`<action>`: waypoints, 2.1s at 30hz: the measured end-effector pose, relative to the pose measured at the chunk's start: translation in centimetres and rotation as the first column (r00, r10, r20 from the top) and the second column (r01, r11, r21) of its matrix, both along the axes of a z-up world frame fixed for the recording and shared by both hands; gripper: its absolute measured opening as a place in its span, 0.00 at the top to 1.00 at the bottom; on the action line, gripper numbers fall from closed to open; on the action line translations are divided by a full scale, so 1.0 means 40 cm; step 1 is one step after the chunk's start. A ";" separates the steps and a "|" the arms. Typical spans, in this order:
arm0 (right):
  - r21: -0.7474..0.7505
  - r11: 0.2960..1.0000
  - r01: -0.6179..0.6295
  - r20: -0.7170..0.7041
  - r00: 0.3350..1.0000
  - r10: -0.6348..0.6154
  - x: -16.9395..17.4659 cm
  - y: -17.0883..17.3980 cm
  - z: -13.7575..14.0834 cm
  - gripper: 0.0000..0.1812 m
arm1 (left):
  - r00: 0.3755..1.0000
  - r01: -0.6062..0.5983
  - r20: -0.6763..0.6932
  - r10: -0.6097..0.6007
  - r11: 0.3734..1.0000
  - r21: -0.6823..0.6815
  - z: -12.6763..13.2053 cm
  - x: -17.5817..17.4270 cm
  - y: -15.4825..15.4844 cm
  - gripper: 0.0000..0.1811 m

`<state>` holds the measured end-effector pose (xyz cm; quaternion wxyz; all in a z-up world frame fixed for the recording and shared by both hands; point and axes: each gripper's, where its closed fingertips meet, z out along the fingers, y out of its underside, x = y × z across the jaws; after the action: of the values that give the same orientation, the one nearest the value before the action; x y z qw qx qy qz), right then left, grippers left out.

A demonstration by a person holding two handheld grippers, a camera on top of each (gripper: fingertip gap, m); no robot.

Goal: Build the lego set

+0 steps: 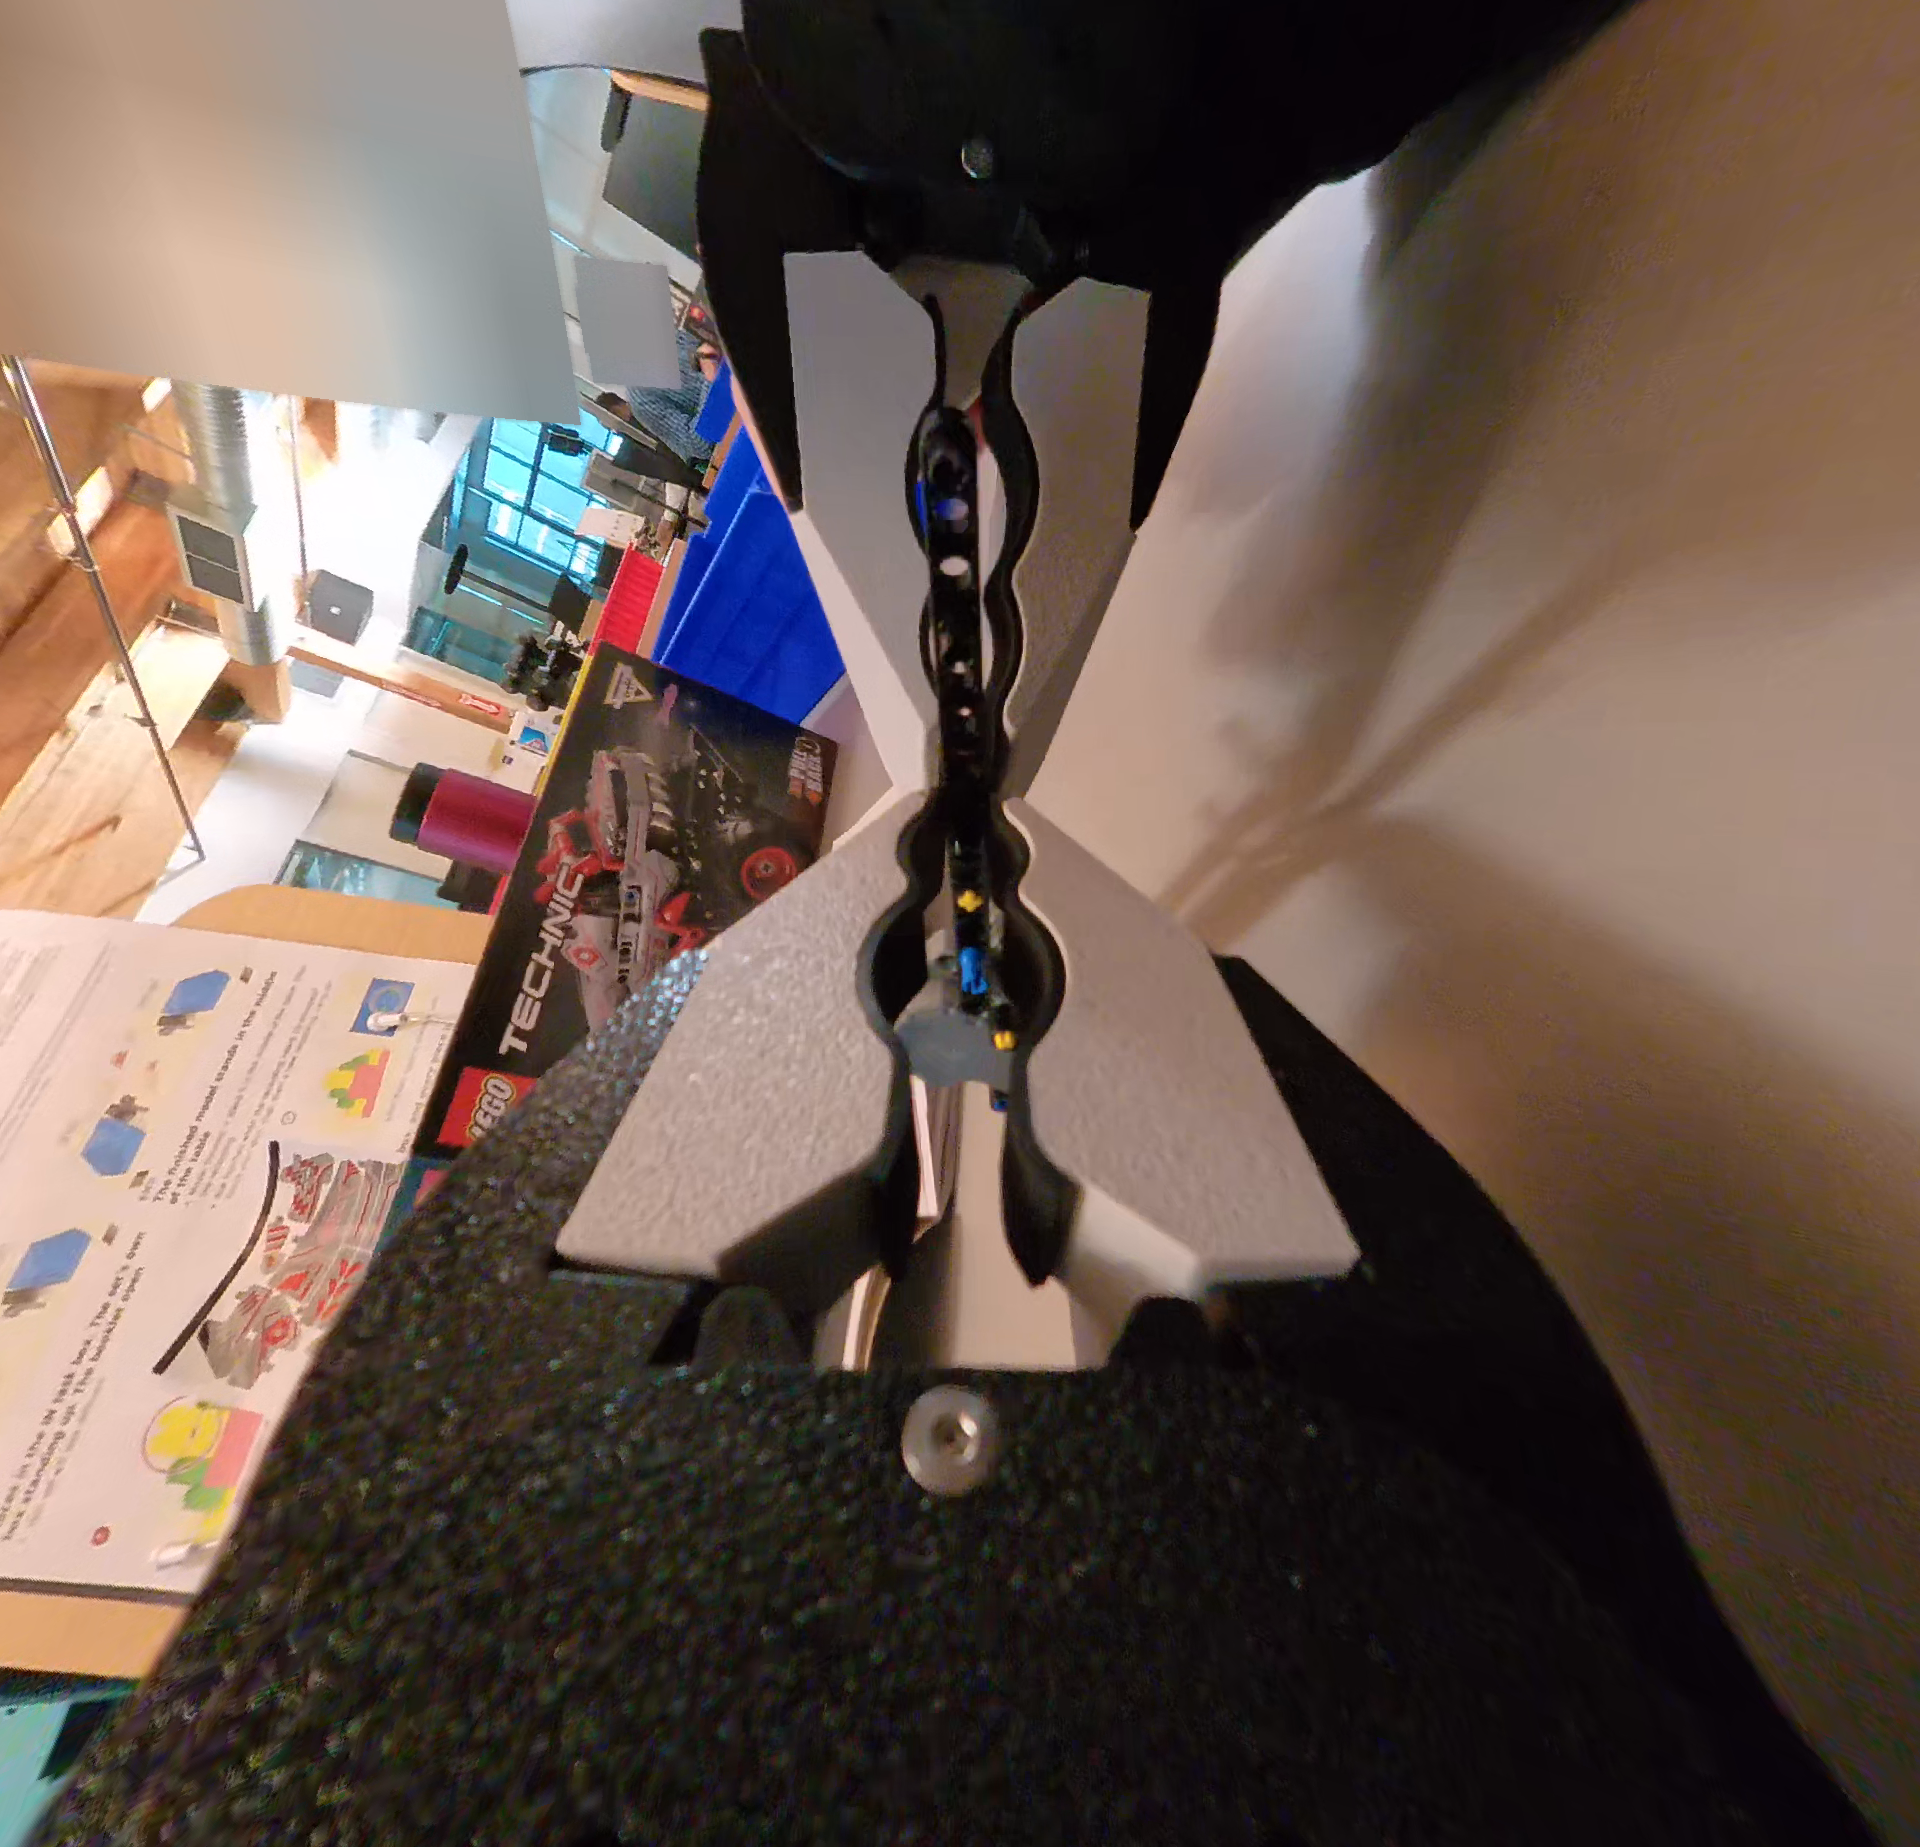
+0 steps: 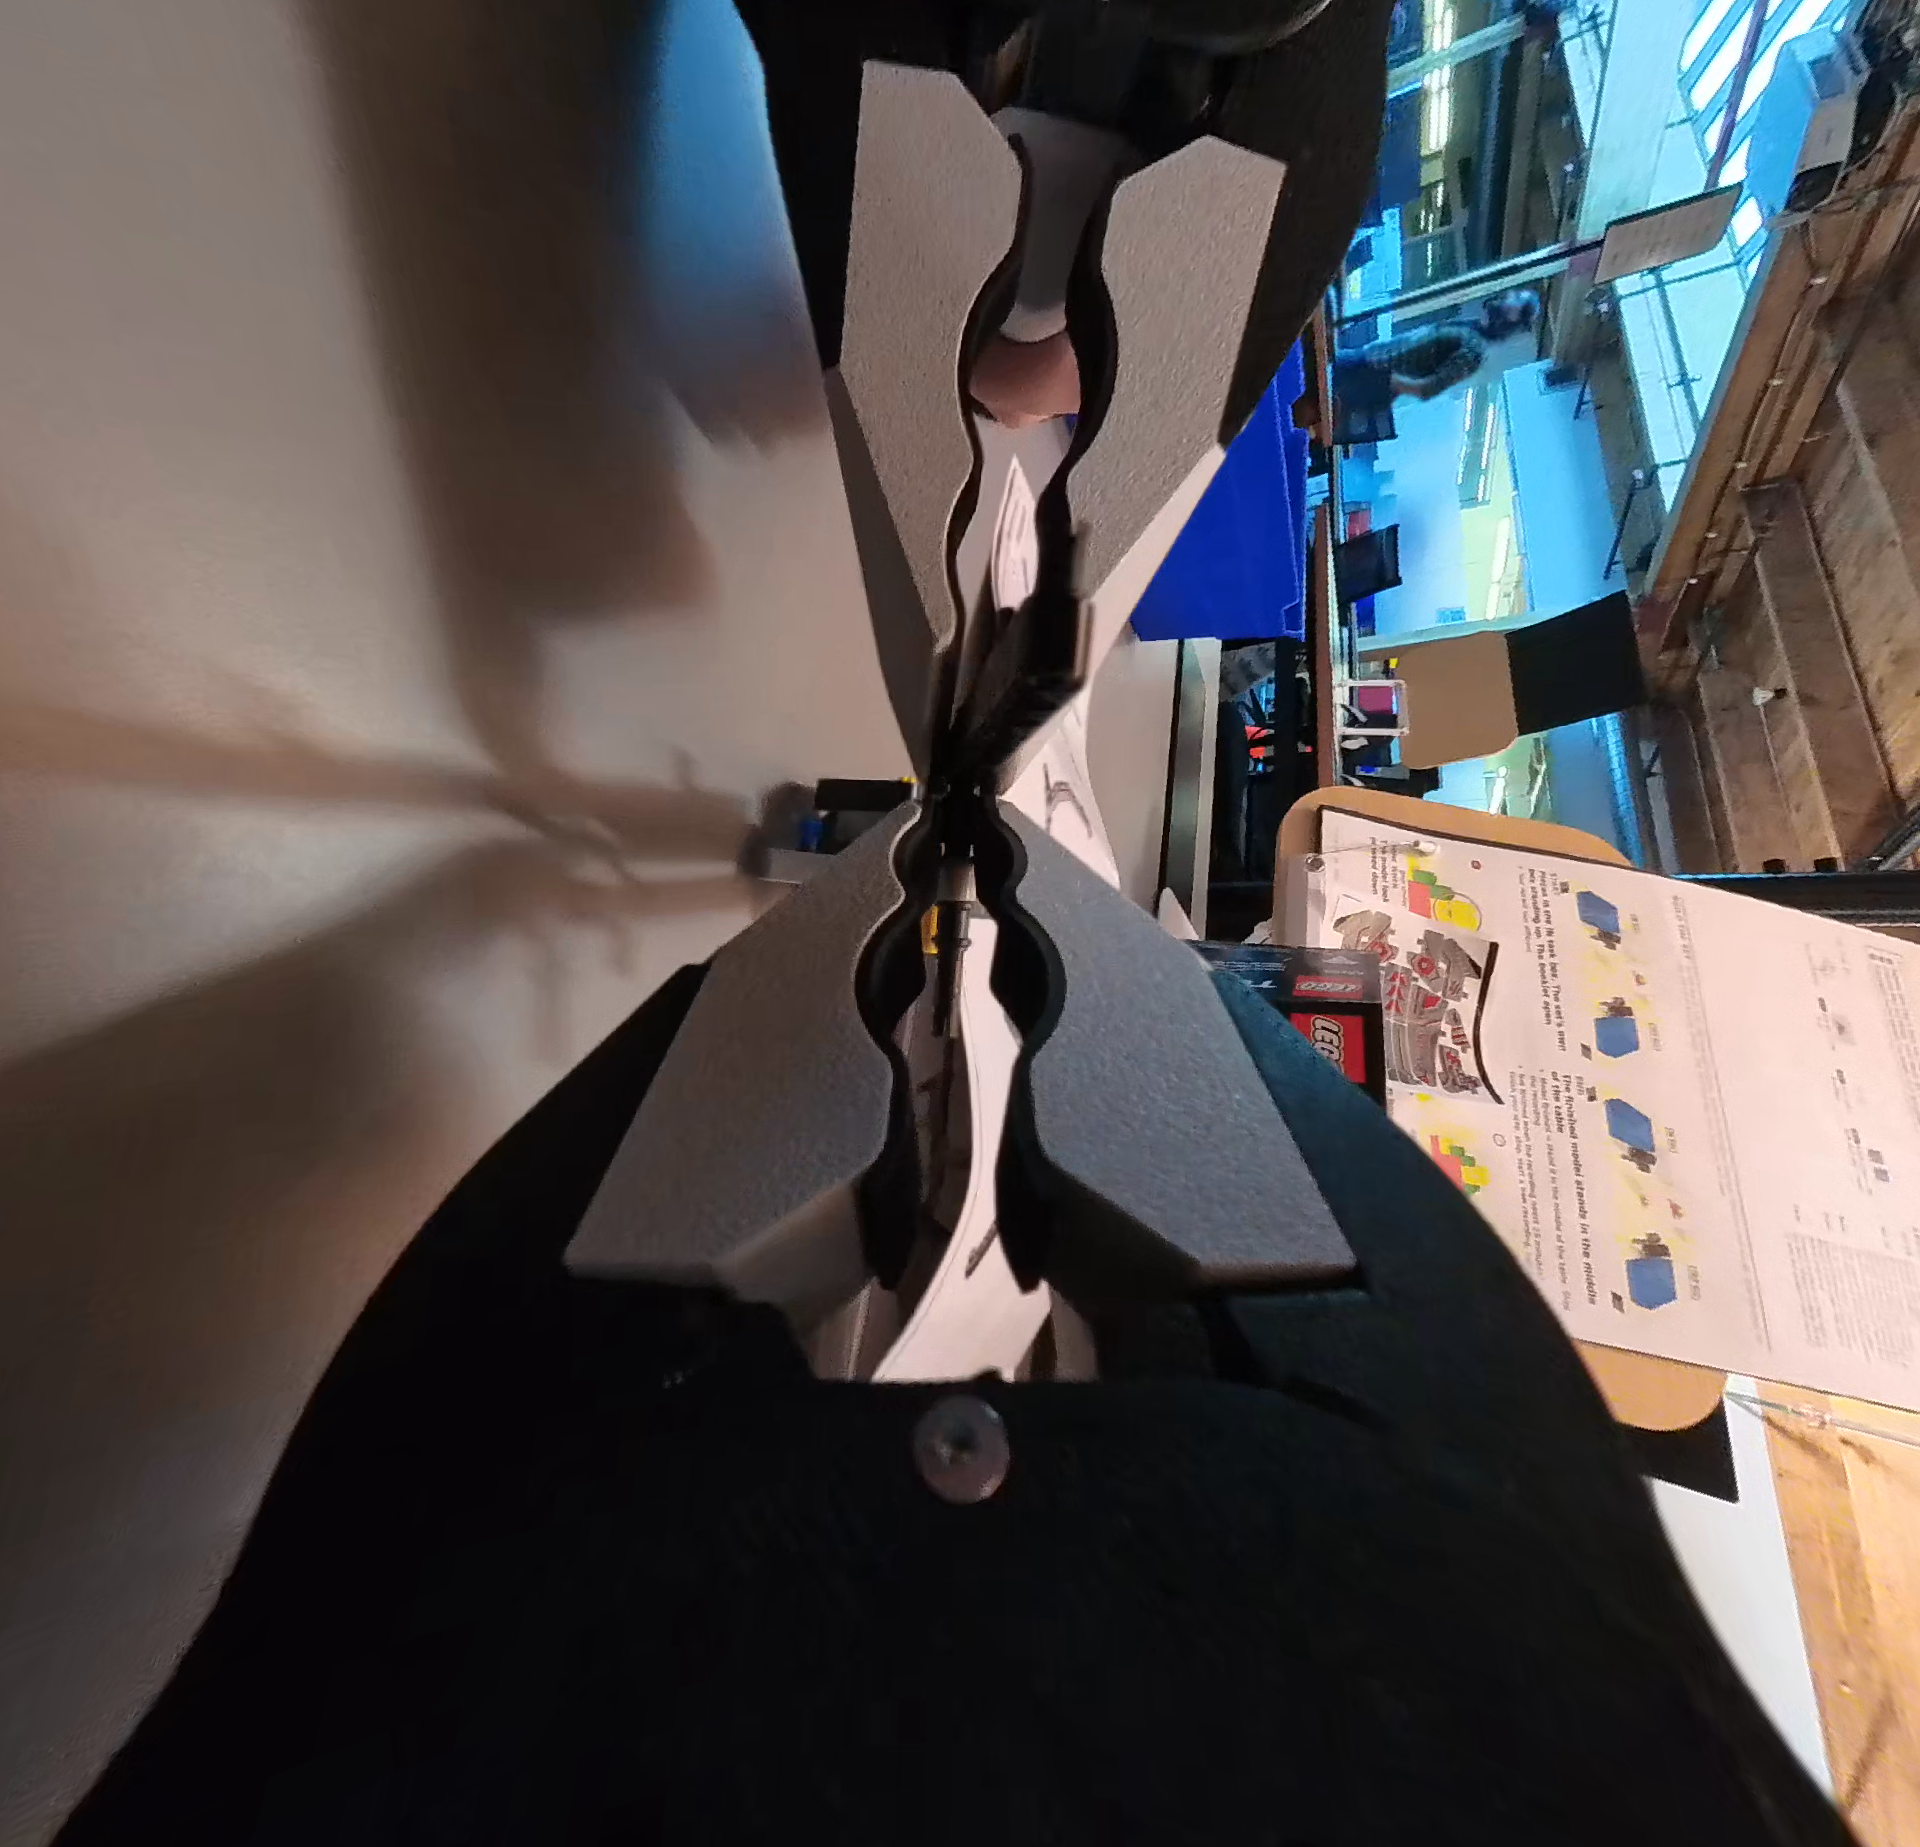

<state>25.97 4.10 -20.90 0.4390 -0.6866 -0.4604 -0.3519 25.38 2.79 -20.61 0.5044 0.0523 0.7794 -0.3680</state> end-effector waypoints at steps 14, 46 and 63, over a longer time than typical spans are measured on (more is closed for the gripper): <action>-0.016 1.000 0.006 -0.109 0.994 -0.007 0.014 -0.010 0.001 0.97 | 1.000 -0.016 -0.015 0.016 1.000 -0.011 0.005 0.007 0.009 0.97; 0.013 1.000 -0.010 -0.105 0.994 0.011 0.003 -0.012 0.002 0.97 | 1.000 -0.010 -0.002 0.009 0.999 -0.045 -0.007 0.018 0.014 0.97; 0.018 0.999 0.033 -0.068 0.997 -0.032 0.023 -0.012 0.006 0.98 | 0.999 -0.033 0.024 0.033 0.999 -0.013 0.006 0.010 0.027 0.97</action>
<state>26.88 3.61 -20.64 0.4554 -0.7013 -0.4305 -0.3399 25.79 3.86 -20.36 0.5201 0.0408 0.7717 -0.3637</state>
